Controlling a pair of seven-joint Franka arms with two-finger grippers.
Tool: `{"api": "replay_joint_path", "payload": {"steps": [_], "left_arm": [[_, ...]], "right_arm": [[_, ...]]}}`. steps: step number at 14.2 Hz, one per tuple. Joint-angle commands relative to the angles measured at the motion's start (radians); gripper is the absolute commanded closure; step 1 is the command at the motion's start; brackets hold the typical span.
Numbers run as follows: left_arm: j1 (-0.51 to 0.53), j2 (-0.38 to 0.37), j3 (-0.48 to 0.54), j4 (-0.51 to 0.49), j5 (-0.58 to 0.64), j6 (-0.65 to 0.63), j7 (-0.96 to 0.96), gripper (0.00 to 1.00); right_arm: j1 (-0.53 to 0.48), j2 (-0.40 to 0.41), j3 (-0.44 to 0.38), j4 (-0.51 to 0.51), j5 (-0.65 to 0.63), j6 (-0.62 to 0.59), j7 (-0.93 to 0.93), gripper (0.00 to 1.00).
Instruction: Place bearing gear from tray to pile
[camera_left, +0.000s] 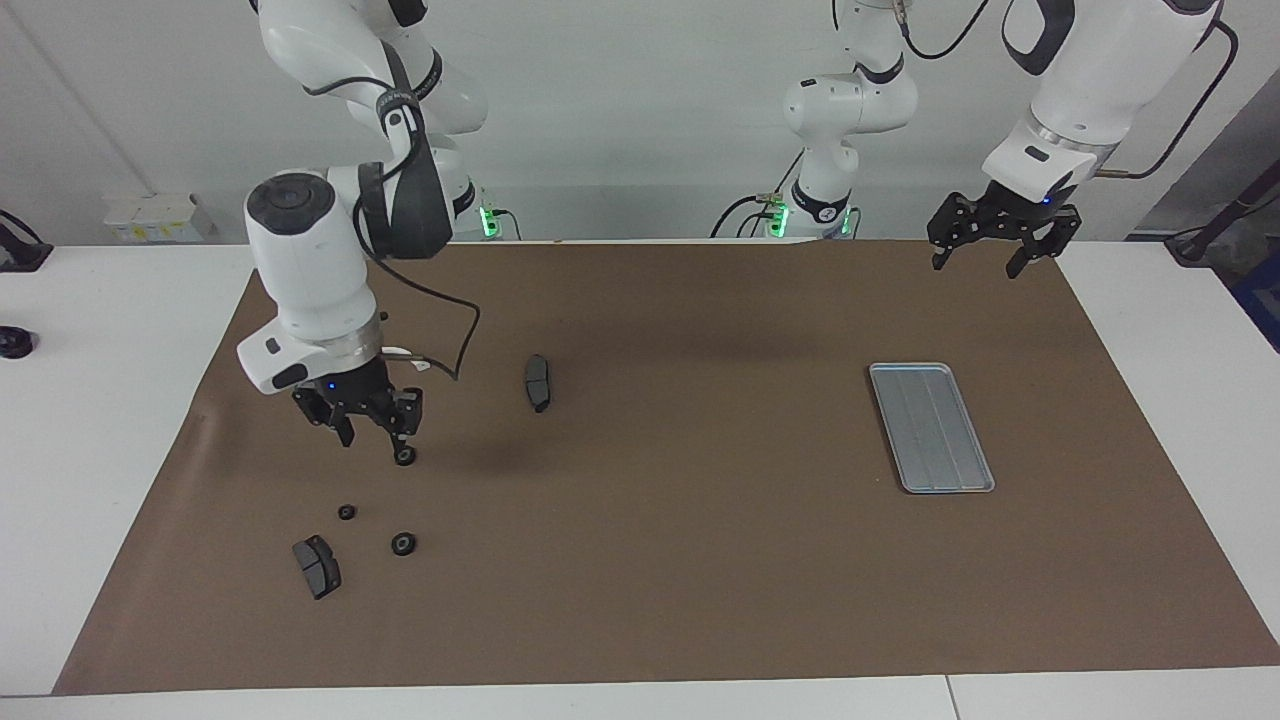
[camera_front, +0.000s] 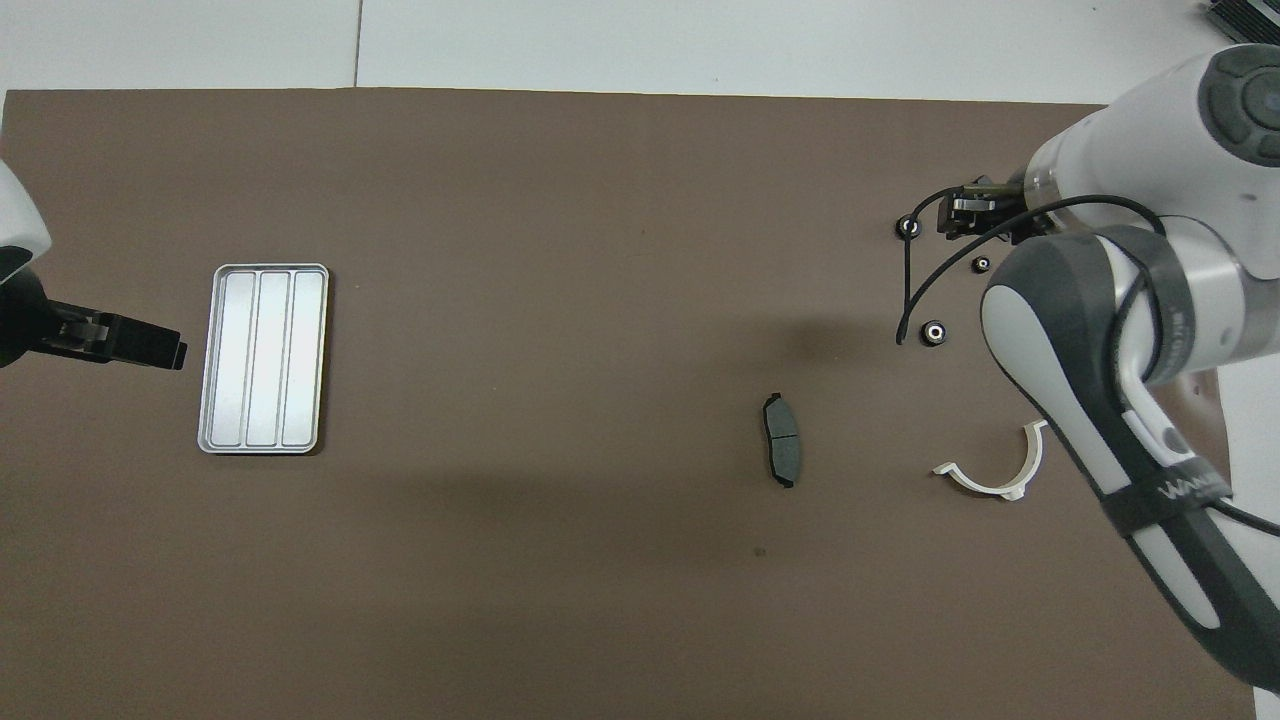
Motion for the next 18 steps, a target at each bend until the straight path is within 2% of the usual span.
{"api": "replay_joint_path", "payload": {"steps": [1,4,6,10,18], "left_arm": [[0.019,-0.024,-0.014,-0.024,-0.007,-0.004,-0.008,0.00],[0.019,-0.024,-0.014,-0.024,-0.007,-0.004,-0.008,0.00],[0.019,-0.024,-0.014,-0.024,-0.007,-0.004,-0.008,0.00],[0.019,-0.024,-0.014,-0.024,-0.007,-0.004,-0.008,0.00],[0.019,-0.024,-0.014,-0.024,-0.007,-0.003,-0.008,0.00]], "right_arm": [[-0.061,-0.128,0.010,-0.027,0.091,-0.148,-0.063,0.32],[-0.089,-0.207,0.009,-0.034,0.116,-0.316,-0.063,0.28],[-0.090,-0.225,0.009,-0.037,0.118,-0.371,-0.063,0.27],[-0.142,-0.227,0.004,-0.037,0.182,-0.387,-0.063,0.27],[-0.179,-0.238,0.004,-0.038,0.185,-0.399,-0.084,0.21]]}}
